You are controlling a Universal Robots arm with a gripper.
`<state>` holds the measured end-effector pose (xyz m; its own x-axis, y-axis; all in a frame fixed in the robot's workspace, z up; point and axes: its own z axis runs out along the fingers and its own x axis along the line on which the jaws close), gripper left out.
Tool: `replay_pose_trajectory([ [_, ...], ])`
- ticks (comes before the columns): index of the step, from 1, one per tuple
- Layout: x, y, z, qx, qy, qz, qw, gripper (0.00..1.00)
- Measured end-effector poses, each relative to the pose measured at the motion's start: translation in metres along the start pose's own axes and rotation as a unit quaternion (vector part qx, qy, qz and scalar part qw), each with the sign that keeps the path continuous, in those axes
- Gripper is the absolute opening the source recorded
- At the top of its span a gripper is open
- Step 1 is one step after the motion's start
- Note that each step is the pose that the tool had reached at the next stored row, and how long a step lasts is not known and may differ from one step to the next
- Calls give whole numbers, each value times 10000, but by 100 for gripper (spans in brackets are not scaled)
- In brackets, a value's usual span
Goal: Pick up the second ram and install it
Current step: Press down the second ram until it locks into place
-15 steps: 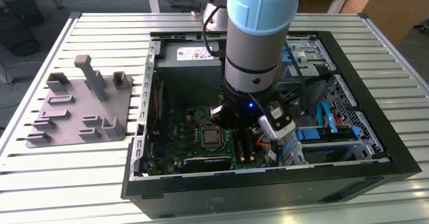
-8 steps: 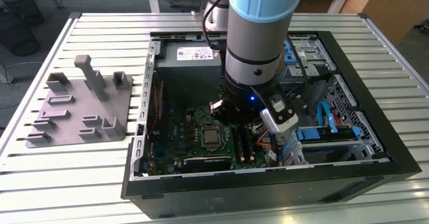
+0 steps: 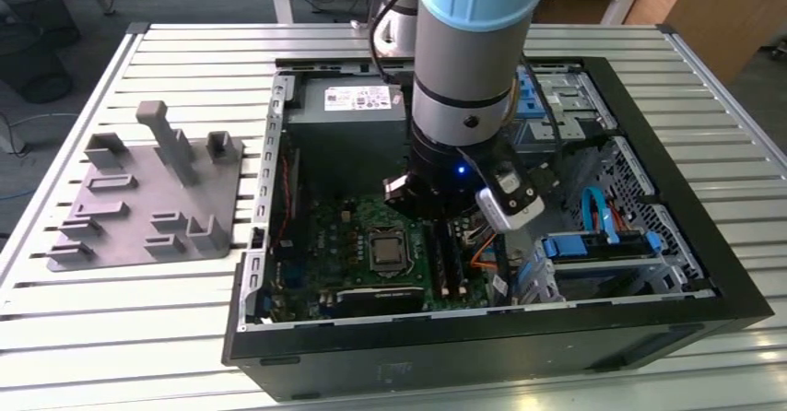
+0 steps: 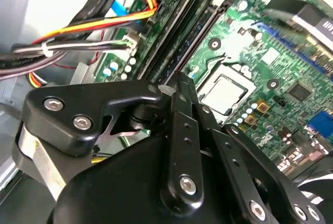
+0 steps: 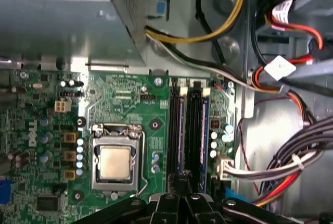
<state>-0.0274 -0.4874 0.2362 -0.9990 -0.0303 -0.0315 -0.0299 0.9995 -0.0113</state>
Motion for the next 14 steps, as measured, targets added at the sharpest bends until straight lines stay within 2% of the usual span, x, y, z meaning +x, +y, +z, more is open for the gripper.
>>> replay_pose_trajectory([
  [8,-6,191,-2,-6,0,-27,10000,10],
  [14,-6,198,-2,-6,0,-28,10000,10],
])
